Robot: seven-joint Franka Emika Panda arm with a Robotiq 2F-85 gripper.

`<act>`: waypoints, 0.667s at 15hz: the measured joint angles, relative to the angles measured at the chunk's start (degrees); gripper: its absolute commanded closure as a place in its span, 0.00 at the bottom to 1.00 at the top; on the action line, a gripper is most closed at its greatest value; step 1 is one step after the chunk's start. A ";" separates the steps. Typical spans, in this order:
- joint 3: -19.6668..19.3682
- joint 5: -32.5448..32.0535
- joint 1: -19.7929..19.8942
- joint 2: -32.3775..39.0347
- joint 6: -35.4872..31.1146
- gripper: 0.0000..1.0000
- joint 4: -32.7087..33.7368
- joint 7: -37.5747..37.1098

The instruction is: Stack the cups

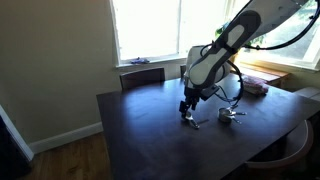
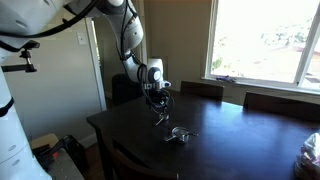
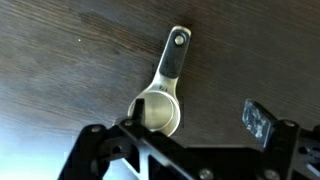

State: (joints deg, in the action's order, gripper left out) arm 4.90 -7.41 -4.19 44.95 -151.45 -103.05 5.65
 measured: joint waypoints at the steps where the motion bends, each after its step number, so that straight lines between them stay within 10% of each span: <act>1: 0.19 0.32 0.00 1.48 0.41 0.00 1.88 0.00; 3: 0.65 1.17 0.02 4.43 2.35 0.00 5.90 0.03; 7: 1.14 2.32 0.01 9.44 6.79 0.41 13.38 0.05; 10: 1.17 2.38 0.07 11.73 7.63 0.31 16.79 0.17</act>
State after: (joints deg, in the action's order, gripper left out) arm 6.07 -5.04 -4.11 56.68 -143.83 -86.26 5.82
